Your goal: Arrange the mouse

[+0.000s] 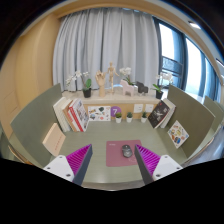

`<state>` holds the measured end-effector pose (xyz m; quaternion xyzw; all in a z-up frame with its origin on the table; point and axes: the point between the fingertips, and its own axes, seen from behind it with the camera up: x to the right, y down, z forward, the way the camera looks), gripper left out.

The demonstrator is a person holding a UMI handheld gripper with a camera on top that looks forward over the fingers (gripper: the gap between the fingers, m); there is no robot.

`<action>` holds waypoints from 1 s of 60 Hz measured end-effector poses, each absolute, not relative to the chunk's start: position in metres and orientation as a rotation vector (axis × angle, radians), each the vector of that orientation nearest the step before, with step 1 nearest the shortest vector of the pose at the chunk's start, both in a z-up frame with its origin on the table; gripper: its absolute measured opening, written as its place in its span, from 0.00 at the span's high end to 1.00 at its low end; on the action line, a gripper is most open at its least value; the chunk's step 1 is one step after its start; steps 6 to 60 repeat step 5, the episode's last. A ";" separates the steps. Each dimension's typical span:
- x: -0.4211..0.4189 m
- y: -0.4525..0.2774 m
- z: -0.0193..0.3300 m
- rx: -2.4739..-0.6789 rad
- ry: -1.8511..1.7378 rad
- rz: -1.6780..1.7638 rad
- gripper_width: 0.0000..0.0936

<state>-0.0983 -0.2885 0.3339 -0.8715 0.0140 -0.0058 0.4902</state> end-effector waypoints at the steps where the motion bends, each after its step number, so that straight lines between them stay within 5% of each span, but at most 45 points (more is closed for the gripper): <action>1: -0.098 -0.289 0.335 -2.114 0.036 -0.015 0.08; 60: -0.097 -0.292 0.338 -2.109 0.041 -0.019 0.08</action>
